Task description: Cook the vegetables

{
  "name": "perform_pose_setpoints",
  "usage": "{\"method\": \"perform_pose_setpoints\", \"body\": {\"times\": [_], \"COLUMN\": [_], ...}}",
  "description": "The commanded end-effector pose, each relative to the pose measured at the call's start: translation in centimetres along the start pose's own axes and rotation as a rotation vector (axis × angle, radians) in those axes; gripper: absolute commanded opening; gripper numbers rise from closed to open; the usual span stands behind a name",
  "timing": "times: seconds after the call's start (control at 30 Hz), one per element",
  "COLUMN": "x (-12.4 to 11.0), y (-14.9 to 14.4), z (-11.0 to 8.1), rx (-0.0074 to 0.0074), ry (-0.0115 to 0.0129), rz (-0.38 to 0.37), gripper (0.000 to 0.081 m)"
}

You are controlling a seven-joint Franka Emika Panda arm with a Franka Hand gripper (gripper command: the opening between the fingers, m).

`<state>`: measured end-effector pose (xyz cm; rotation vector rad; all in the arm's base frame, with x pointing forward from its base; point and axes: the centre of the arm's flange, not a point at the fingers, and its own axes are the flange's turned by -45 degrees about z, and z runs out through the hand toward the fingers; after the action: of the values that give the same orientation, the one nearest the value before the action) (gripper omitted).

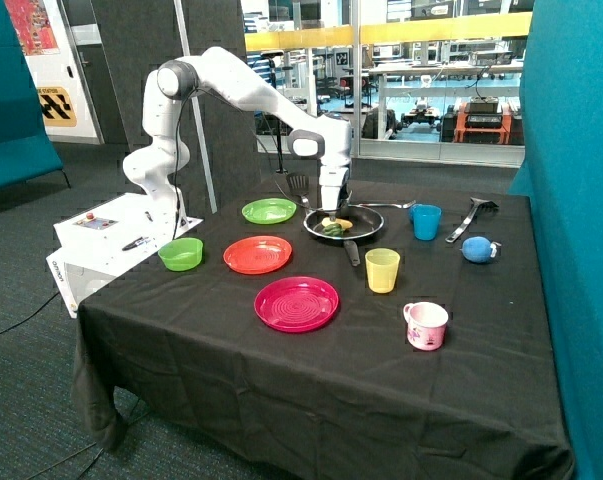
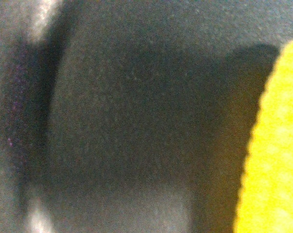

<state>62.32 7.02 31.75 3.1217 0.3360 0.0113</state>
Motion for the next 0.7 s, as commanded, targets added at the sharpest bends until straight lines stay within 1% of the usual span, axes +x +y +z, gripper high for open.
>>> {"method": "perform_pose_setpoints", "body": {"times": [0.0, 0.27, 0.4, 0.67], "x": [-1.1, -2.7, -3.6, -5.0], "y": [0.3, 1.3, 1.5, 1.7], "z": [-2.3, -4.5, -5.7, -6.9], "rx": [0.0027, 0.0027, 0.0027, 0.0028], "ry": [-0.0070, -0.0070, -0.0070, -0.0069], "rz": [-0.017, -0.017, -0.028, -0.058], "gripper": [0.0572, 0.0532, 0.0499, 0.0462]}}
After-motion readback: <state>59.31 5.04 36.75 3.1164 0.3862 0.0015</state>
